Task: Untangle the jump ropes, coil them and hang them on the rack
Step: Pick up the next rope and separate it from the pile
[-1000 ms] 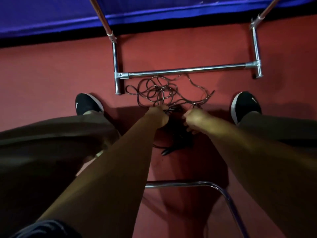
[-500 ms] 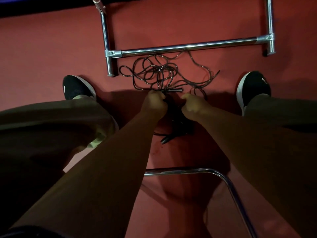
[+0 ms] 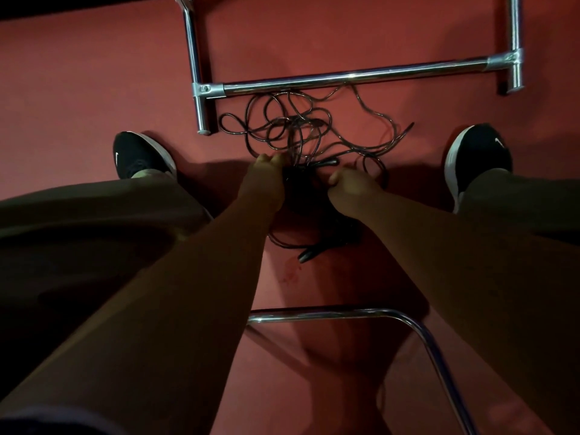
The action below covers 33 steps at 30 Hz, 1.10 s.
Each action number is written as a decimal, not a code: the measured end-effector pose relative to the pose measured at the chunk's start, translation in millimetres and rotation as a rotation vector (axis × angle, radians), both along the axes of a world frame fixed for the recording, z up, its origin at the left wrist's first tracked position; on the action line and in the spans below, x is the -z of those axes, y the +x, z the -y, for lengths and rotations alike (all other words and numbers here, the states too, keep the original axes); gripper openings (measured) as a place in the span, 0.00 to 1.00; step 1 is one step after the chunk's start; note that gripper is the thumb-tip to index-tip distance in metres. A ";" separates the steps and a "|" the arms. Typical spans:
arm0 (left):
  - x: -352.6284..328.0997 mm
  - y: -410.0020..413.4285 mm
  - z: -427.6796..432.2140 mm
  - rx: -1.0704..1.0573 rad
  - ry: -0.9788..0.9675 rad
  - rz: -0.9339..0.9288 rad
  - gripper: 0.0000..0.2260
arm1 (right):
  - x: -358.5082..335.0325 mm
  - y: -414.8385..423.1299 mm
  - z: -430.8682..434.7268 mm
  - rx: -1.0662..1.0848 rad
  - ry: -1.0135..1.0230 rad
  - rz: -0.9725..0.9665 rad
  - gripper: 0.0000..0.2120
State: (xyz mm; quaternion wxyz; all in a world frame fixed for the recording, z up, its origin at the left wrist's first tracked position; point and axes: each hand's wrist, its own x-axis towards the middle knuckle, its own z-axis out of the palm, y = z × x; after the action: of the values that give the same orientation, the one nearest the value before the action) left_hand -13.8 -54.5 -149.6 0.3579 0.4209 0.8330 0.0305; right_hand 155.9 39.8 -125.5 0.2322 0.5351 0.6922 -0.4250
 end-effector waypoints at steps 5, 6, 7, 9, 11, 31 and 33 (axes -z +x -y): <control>6.5 -2.9 5.9 0.101 -0.147 -0.167 0.17 | -1.4 -11.3 -0.5 -0.001 0.005 -0.041 0.08; 8.1 -4.0 8.3 0.117 -0.165 -0.186 0.18 | -4.2 -13.6 0.5 -0.013 -0.017 -0.048 0.04; 8.6 -5.2 10.4 0.133 -0.178 -0.198 0.19 | -3.8 -15.1 0.7 -0.006 -0.008 -0.066 0.03; 10.9 -8.1 15.0 0.165 -0.182 -0.205 0.22 | -1.0 -16.2 0.1 0.023 0.036 -0.088 0.06; 13.0 -10.9 18.0 0.141 -0.146 -0.178 0.26 | -4.2 -17.6 0.3 -0.030 0.010 -0.056 0.11; 5.7 19.7 -17.2 -0.723 -0.008 0.650 0.26 | 4.4 -13.2 3.8 0.369 -0.330 -0.289 0.23; 7.7 12.4 -11.2 -0.677 0.055 0.629 0.25 | -2.6 -16.1 2.0 0.412 -0.403 -0.322 0.18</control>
State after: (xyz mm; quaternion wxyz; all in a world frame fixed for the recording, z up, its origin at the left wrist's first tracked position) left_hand -1.4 -43.4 -157.2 0.5518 0.1047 0.7733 0.2942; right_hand 139.8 37.8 -122.8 0.1301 0.5334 0.4992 -0.6704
